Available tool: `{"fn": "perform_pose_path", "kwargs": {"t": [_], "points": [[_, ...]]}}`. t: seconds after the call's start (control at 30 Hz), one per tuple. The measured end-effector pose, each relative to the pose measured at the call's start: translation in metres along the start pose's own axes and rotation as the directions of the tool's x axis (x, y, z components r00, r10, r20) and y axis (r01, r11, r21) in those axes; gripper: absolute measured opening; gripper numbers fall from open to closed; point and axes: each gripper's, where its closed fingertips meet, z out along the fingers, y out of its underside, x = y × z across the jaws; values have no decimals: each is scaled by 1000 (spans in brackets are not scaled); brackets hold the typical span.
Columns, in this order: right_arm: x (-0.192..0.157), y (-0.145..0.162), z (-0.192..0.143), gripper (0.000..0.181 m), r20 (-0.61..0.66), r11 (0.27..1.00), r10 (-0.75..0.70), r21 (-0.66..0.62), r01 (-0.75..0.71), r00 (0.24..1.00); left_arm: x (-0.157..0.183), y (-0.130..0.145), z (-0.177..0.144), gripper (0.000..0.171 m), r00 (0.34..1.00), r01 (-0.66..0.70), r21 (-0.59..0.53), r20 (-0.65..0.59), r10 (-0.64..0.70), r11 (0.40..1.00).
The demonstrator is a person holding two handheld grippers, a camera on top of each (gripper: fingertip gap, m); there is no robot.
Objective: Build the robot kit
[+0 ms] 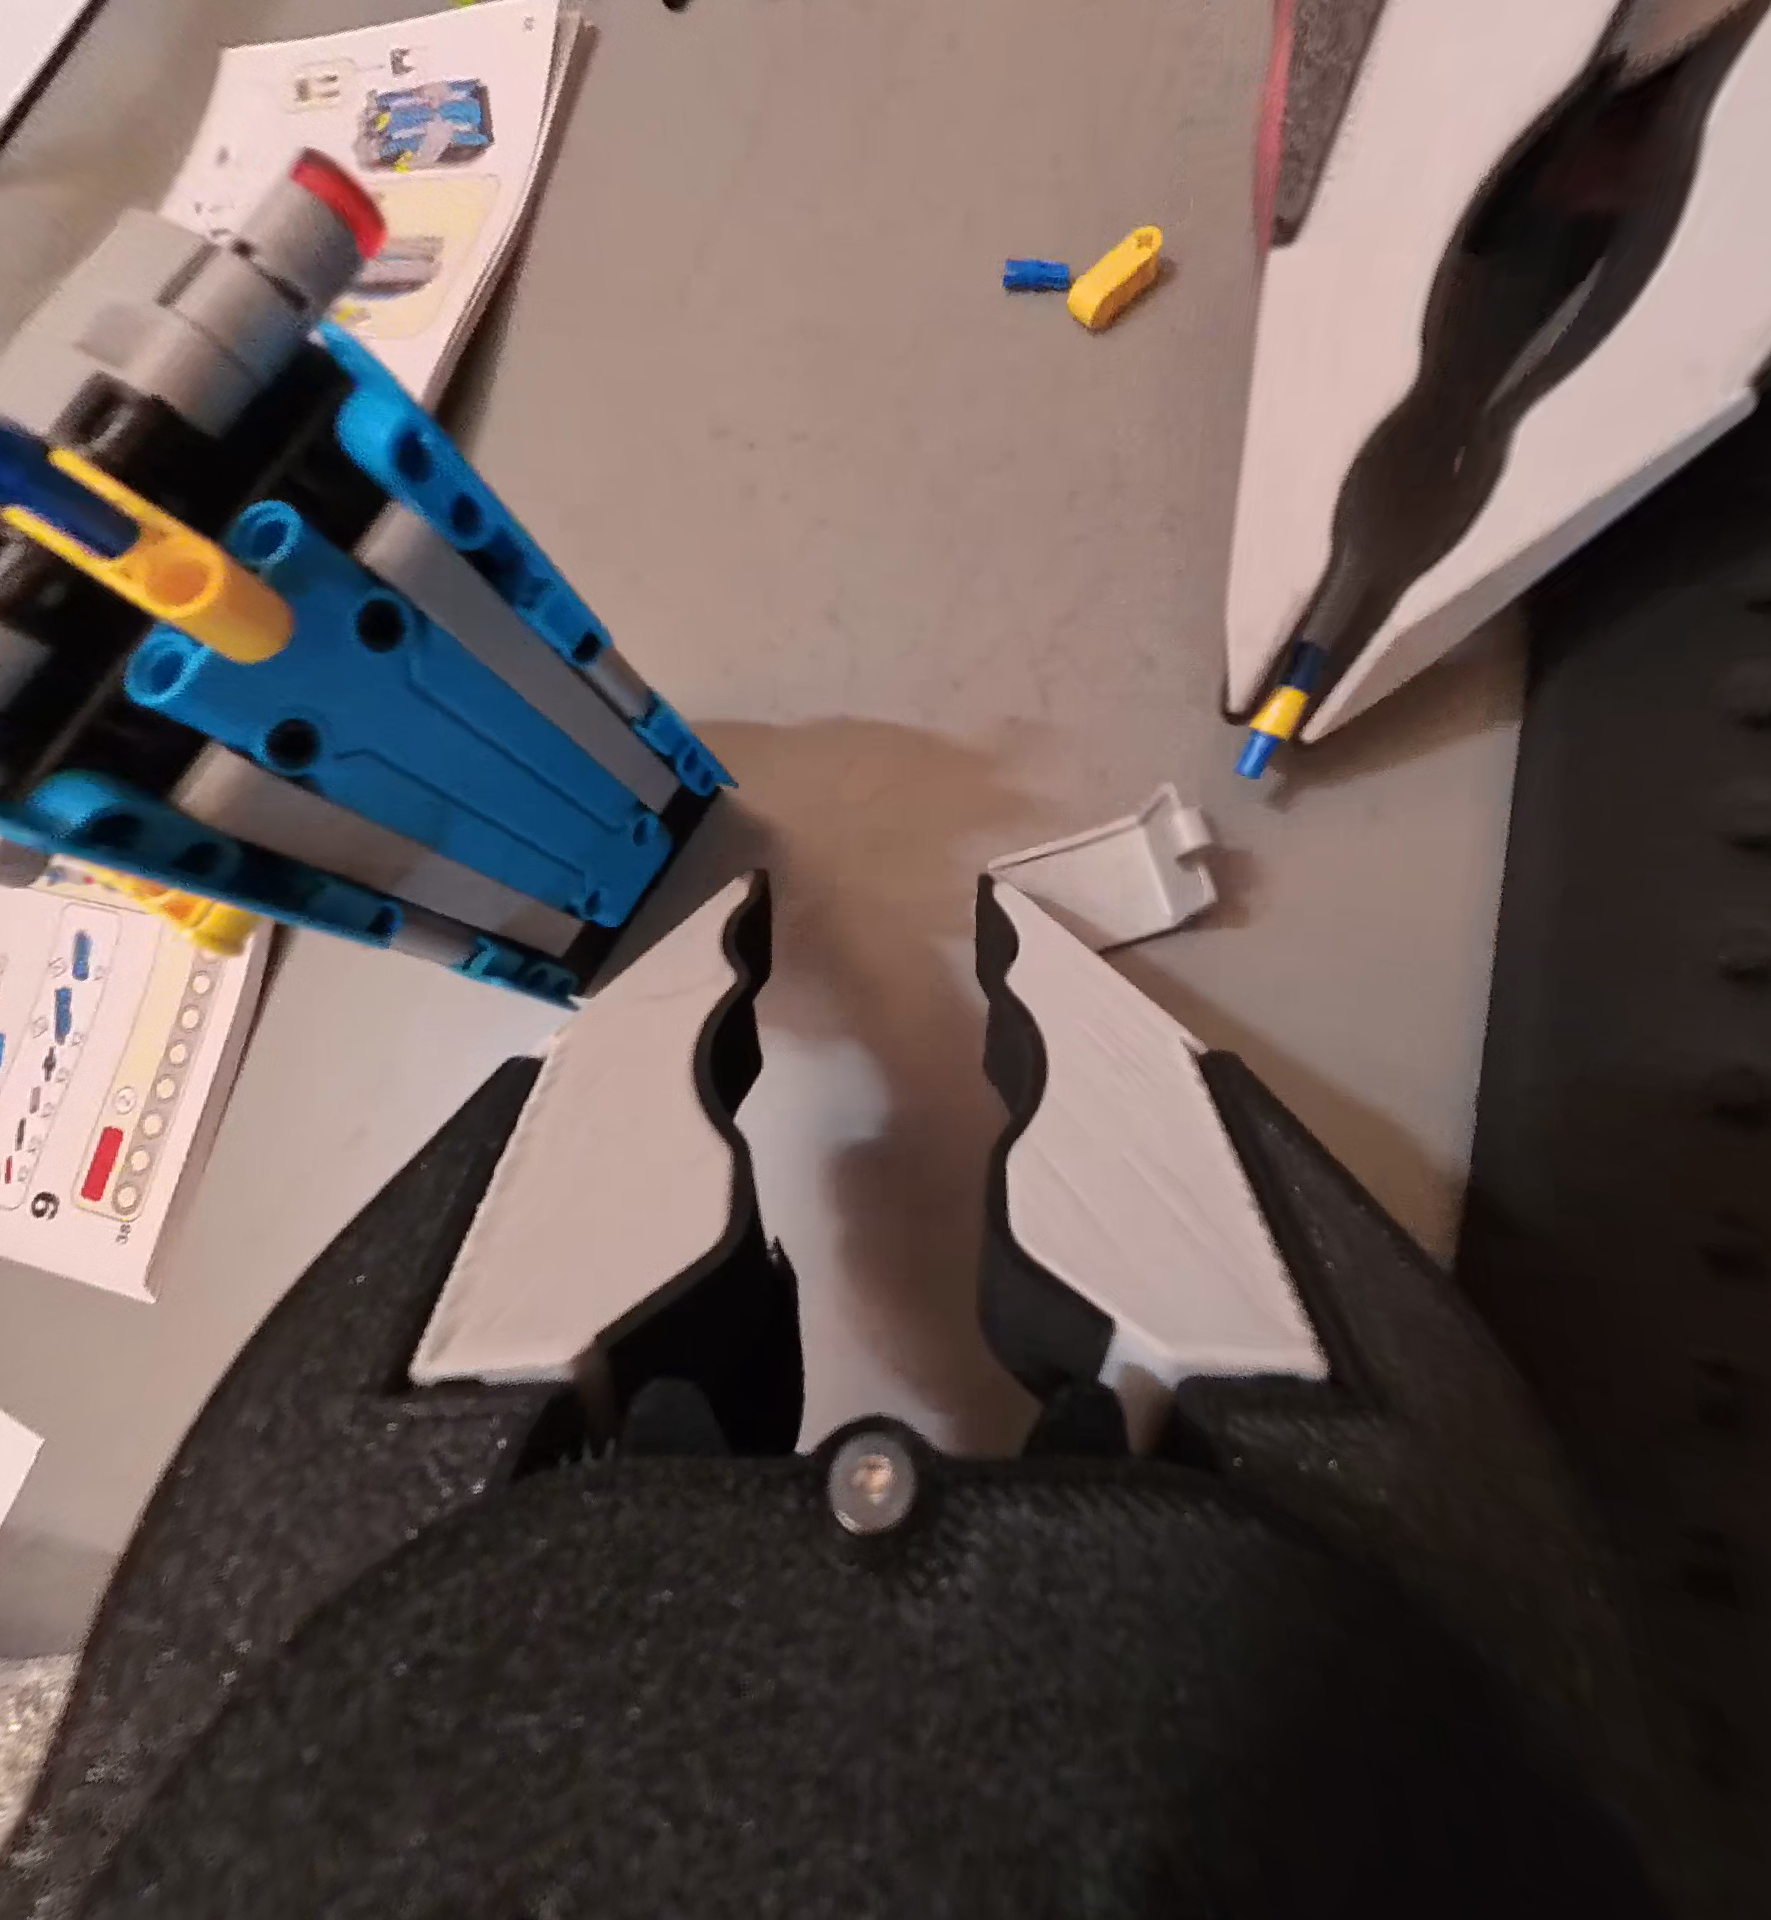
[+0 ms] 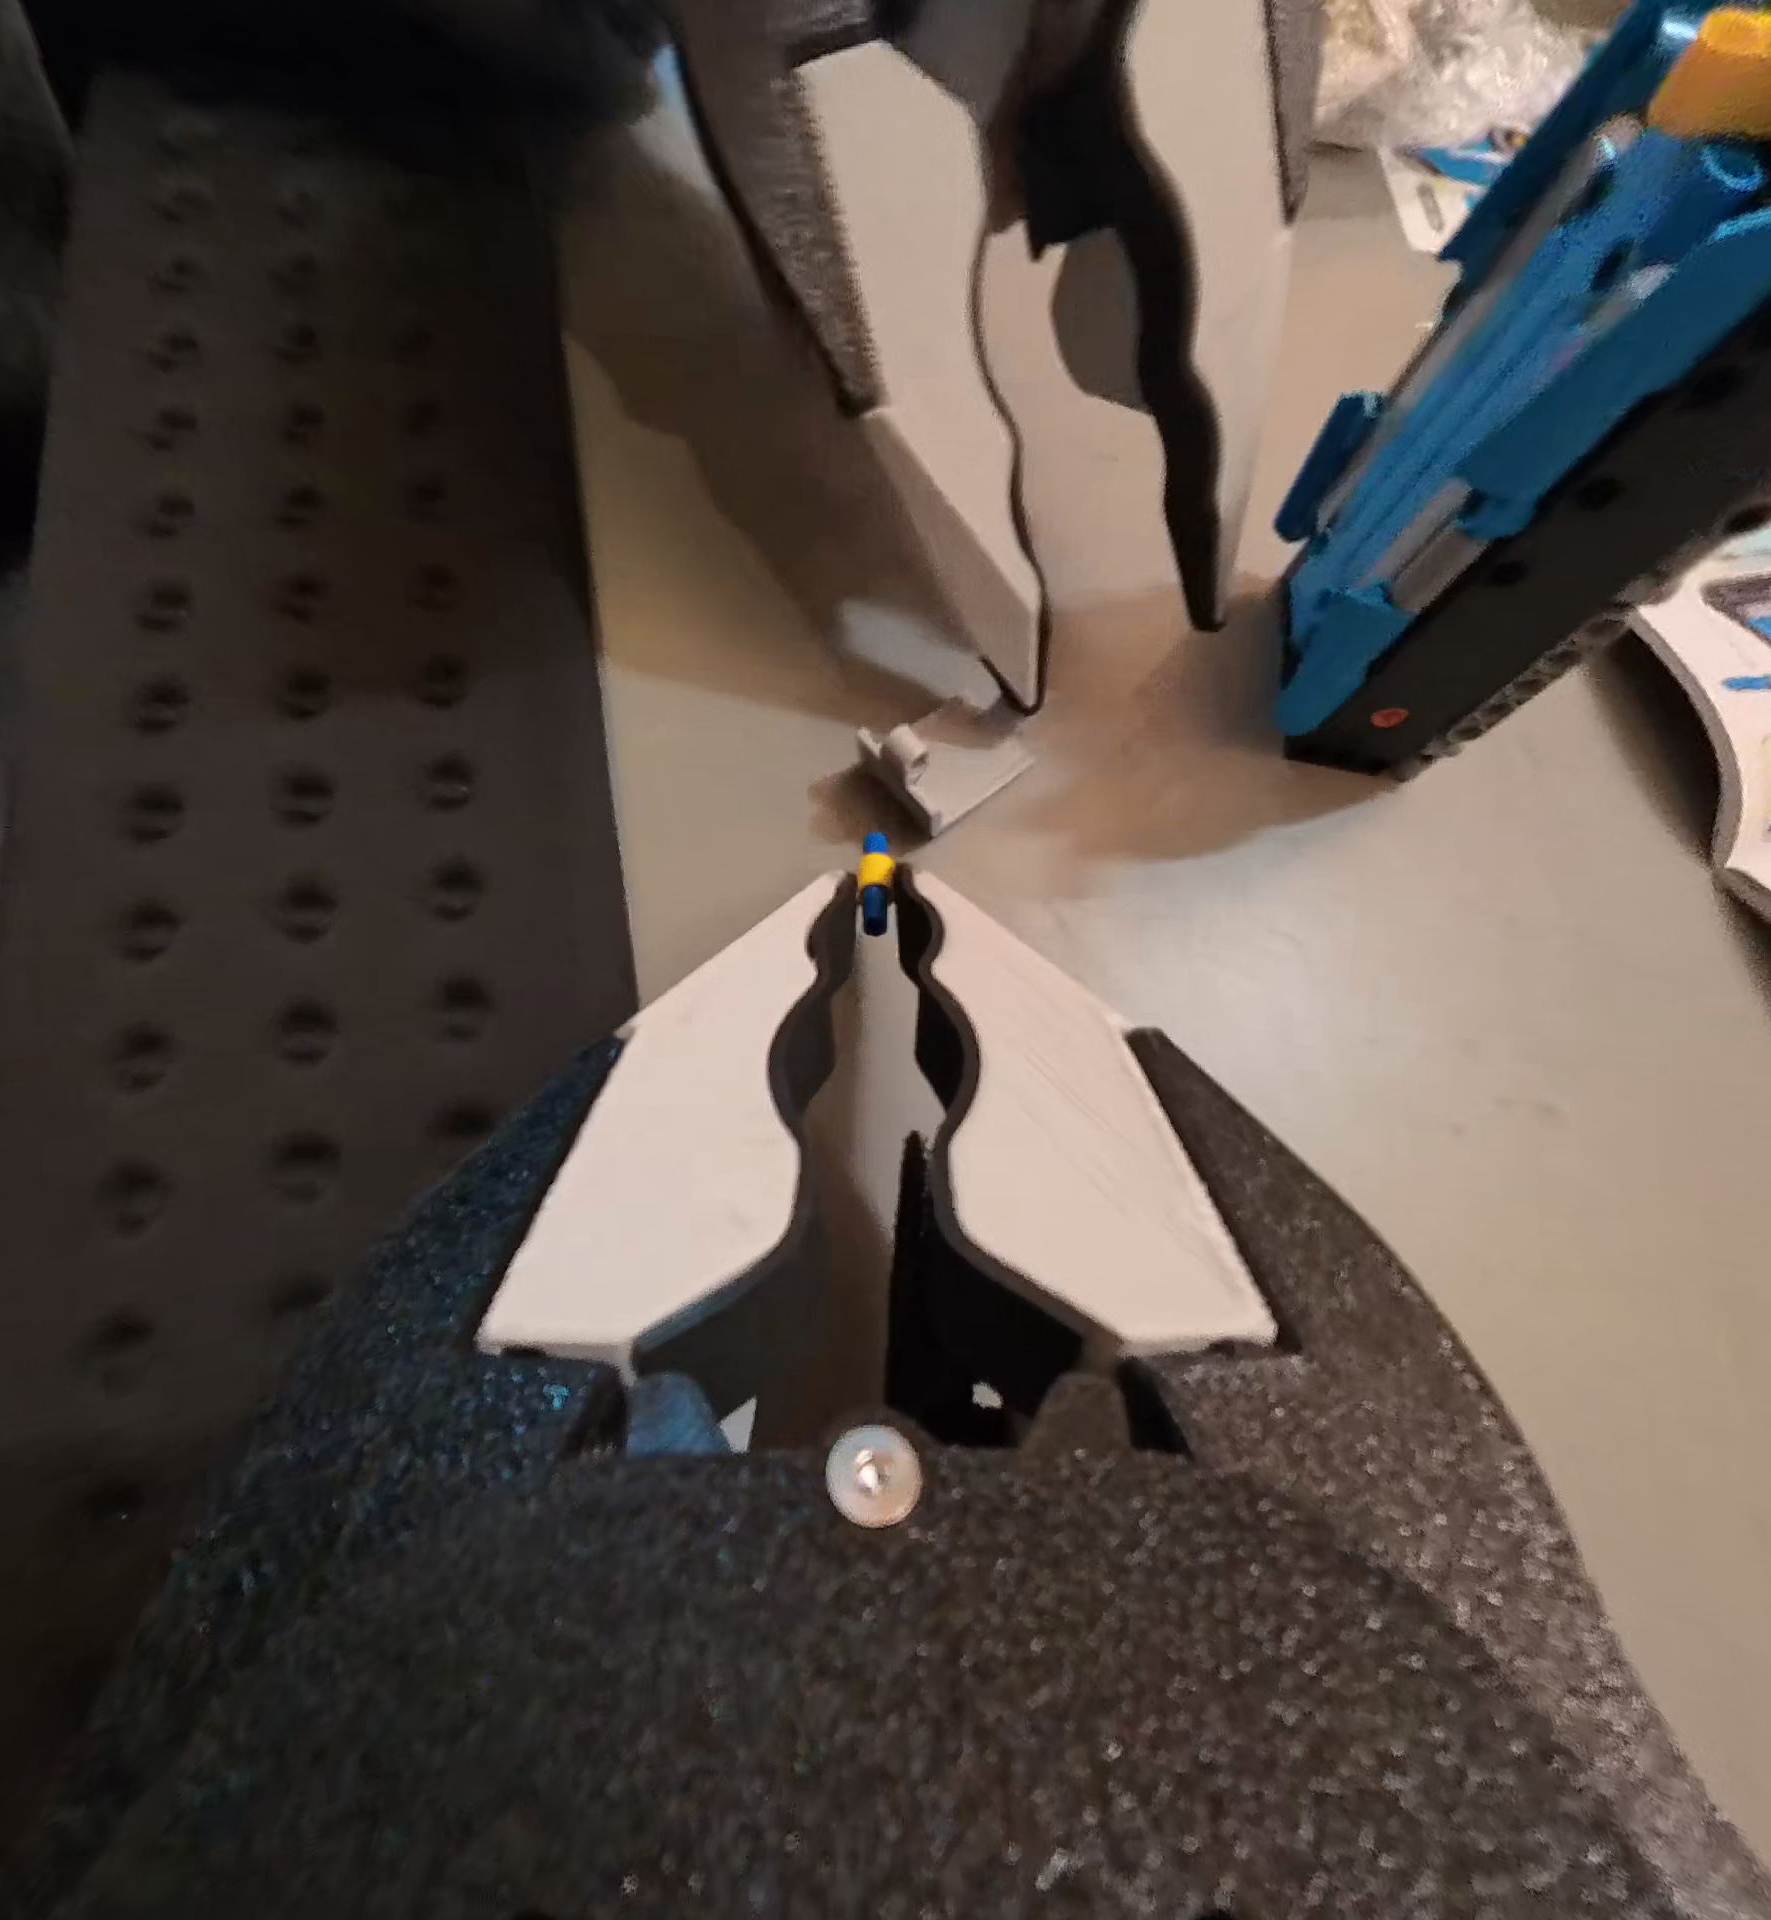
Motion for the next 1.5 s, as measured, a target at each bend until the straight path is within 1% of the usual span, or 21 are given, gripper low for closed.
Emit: {"fn": "perform_pose_path", "kwargs": {"t": [0.1,0.17,0.23,0.33,0.4,0.43,0.47,0.53,0.6,0.67,0.73,0.83,0.87,0.9,1.07,1.13,1.17,1.23,1.27,1.43,1.5], "points": [[1,-4,-3,7,4,1000,14,28,-15,1000,-6,-8,-10,39,999,36,53,-24,-35,998],[5,-5,-5,7,11,997,63,46,-63,998,-3,-13,-19,39,994,72,94,-93,-63,993],[12,-5,-7,7,-6,995,89,55,-88,996,9,-8,-23,36,979,78,80,-195,-61,994],[24,-10,-4,7,-12,996,65,68,-64,998,16,3,-16,31,968,77,52,-242,-63,996],[35,-13,0,7,-4,998,33,61,-33,999,17,1,-10,29,964,107,55,-252,-90,993],[34,-14,4,7,44,998,30,59,-32,999,20,1,-7,27,959,116,55,-265,-98,992],[34,-13,10,7,82,999,32,36,-35,996,22,3,-5,25,955,116,47,-278,-99,992],[38,-8,21,7,99,1000,-8,-23,11,995,23,10,2,23,960,103,10,-263,-97,995],[37,-4,31,7,125,996,-40,-76,49,991,25,9,2,15,959,87,14,-270,-80,996],[41,-4,34,7,120,996,-39,-74,49,992,27,8,3,15,962,70,20,-264,-63,997],[39,-8,32,7,146,999,-18,-44,25,989,28,5,5,15,965,62,25,-256,-53,998],[35,-8,31,7,174,999,-6,-40,13,985,28,5,6,15,963,68,24,-262,-59,997],[29,-7,31,7,204,999,-2,-43,11,979,28,5,6,15,960,75,22,-271,-66,997],[22,-5,32,7,232,999,5,-50,7,973,30,5,6,14,955,79,19,-287,-71,997],[12,-7,33,7,260,999,16,-51,-3,965,33,5,4,5,947,78,20,-314,-68,997],[10,-8,34,7,260,999,5,-50,8,966,35,4,4,6,952,50,30,-303,-39,998],[8,-8,34,7,263,999,1,-48,12,965,34,4,5,9,958,31,37,-288,-19,999],[7,-8,34,7,266,999,-2,-47,15,964,26,3,6,27,973,10,46,-232,1,999],[6,-8,34,7,268,999,-5,-46,18,963,26,3,6,31,972,4,49,-234,8,999],[2,-8,33,7,280,997,-55,-31,66,958,37,-5,-3,31,922,-20,117,-381,63,993],[0,-7,31,7,282,996,-79,-21,88,956,35,-6,-2,29,908,-40,118,-411,85,992]]}}
